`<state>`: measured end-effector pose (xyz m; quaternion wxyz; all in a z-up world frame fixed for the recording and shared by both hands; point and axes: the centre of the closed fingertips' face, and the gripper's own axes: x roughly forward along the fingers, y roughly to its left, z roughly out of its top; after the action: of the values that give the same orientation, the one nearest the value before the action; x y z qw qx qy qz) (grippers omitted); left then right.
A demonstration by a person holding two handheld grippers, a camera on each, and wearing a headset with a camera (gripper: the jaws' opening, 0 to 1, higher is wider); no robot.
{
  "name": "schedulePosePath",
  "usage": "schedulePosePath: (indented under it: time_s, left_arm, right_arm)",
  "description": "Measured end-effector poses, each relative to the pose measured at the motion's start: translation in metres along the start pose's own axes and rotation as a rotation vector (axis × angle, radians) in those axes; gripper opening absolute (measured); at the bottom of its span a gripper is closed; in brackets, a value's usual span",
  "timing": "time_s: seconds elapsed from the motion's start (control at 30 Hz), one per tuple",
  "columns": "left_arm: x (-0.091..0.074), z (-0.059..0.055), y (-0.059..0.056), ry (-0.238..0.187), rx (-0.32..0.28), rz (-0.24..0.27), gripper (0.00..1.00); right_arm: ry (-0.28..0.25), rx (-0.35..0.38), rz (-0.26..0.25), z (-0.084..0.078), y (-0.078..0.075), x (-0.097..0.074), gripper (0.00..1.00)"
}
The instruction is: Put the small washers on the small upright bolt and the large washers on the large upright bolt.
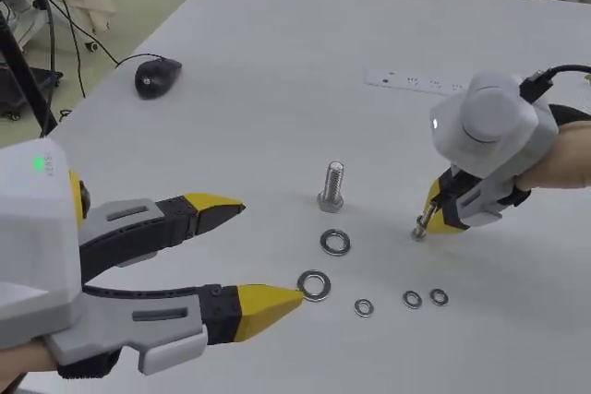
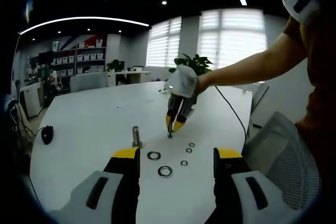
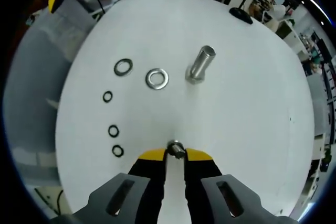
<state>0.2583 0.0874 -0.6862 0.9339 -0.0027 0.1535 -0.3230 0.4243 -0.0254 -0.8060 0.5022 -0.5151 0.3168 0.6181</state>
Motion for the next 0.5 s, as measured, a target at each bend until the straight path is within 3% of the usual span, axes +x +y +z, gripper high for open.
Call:
schedulePosePath:
  time_s: [0.2, 0.5]
  left_arm:
    - [-0.0005, -0.0003, 0.0006, 0.005, 0.002, 0.003, 0.55]
    - [-0.002, 0.0009, 0.0004, 0.003, 0.005, 0.004, 0.55]
  right_arm:
    - [0.002, -0.002, 0.006, -0.005, 0.0008, 0.0081, 0.08]
    - [-0.009, 0.019, 0.004, -0.0054, 0.0058, 0.0069, 0.1]
